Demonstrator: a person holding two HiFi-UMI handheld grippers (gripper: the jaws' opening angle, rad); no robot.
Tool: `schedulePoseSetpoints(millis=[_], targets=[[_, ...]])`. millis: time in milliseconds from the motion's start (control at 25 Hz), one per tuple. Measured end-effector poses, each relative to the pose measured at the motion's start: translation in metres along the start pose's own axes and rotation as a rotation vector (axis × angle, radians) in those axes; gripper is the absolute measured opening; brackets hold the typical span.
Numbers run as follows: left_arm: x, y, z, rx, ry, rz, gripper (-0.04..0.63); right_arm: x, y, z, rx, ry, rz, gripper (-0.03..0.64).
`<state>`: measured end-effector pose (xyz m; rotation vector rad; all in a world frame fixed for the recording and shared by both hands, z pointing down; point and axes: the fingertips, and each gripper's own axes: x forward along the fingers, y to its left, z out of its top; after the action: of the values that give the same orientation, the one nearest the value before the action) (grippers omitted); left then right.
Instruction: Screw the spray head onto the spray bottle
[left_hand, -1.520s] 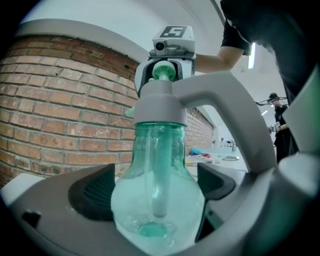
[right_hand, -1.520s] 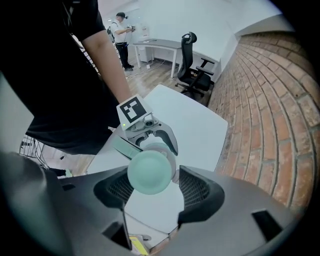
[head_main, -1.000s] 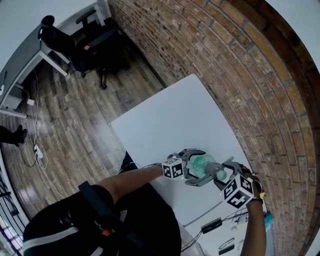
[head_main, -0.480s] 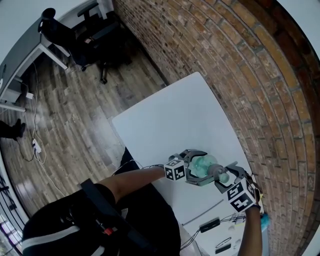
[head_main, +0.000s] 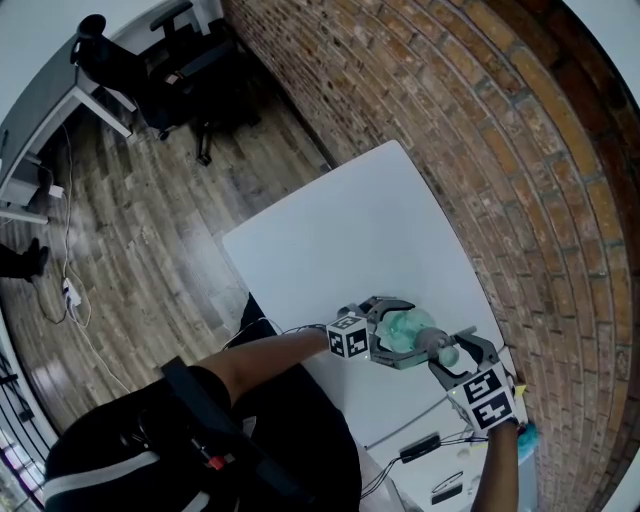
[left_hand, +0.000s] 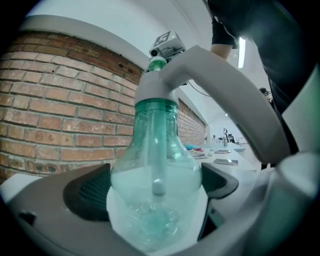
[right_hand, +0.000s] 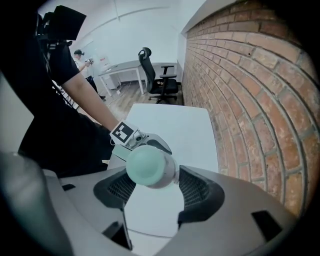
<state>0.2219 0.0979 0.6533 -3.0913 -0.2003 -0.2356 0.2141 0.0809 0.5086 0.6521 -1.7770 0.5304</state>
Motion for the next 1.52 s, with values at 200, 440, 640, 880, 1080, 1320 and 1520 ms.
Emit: schedulePoseSetpoints(millis=[200, 440, 640, 880, 1080, 1320, 1520], targets=[[-0.006, -0.005, -0.024, -0.029, 0.049, -0.049, 0.545, 0.000, 0.001, 0.000, 0.029, -0.016, -0.010, 0.272], [-0.005, -0.002, -0.030, -0.029, 0.044, -0.035, 0.545, -0.001, 0.000, 0.002, 0.099, -0.047, -0.032, 0.272], [-0.004, 0.000, -0.030, -0.023, 0.026, -0.018, 0.544, -0.001, -0.001, 0.003, 0.153, -0.058, -0.057, 0.272], [-0.003, -0.001, -0.031, -0.020, 0.014, -0.009, 0.545, -0.002, -0.003, 0.004, 0.295, -0.129, -0.080, 0.272], [-0.004, -0.001, -0.031, -0.027, 0.013, -0.007, 0.545, -0.003, -0.004, 0.001, 0.367, -0.146, -0.107, 0.272], [-0.003, -0.001, -0.031, -0.027, 0.010, -0.004, 0.545, -0.004, -0.005, 0.000, 0.467, -0.173, -0.149, 0.272], [-0.004, 0.000, -0.032, -0.030, 0.010, -0.003, 0.545, -0.004, -0.005, 0.000, 0.406, -0.178, -0.147, 0.273]])
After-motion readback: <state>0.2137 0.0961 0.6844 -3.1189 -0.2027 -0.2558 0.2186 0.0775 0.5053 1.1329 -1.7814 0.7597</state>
